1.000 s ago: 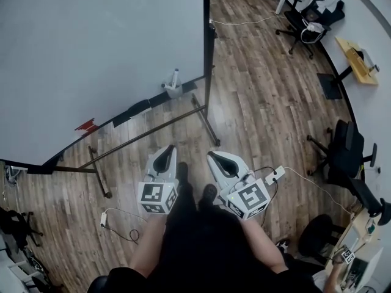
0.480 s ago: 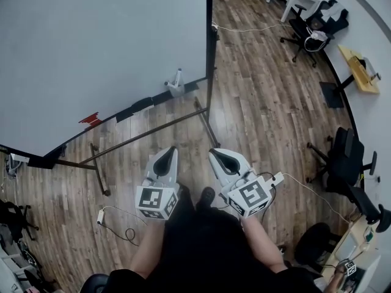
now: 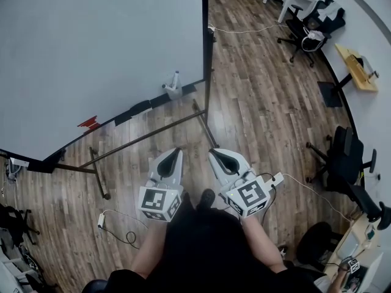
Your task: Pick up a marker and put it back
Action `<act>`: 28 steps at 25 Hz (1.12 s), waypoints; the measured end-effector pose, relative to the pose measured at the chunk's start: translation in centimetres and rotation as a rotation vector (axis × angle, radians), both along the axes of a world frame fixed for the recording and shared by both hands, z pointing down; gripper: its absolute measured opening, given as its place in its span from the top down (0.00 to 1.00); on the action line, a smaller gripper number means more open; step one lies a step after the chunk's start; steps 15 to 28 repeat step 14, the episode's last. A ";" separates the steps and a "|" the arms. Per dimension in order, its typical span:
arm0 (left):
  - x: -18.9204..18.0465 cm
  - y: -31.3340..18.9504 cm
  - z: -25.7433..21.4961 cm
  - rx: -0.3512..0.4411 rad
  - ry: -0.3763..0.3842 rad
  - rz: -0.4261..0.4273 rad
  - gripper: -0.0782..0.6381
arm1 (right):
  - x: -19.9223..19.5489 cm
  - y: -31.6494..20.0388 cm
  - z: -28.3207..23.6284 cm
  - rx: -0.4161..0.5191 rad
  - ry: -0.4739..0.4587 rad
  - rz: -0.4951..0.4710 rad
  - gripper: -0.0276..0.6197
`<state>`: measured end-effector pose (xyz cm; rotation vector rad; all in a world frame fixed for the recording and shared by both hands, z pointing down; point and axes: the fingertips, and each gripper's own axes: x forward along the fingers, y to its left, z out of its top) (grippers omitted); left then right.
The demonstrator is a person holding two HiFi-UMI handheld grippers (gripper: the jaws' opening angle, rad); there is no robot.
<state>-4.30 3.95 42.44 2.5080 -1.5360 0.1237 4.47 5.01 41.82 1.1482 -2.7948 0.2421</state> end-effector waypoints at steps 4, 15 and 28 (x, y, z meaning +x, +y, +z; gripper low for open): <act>0.2 -0.1 -0.2 -0.002 -0.002 0.008 0.87 | 0.0 -0.2 -0.3 0.002 -0.003 0.002 0.95; -0.2 -0.1 0.3 -0.008 0.021 0.005 0.87 | -0.8 -0.2 0.6 -0.013 0.014 -0.029 0.95; -0.2 -0.1 0.3 -0.008 0.021 0.005 0.87 | -0.8 -0.2 0.6 -0.013 0.014 -0.029 0.95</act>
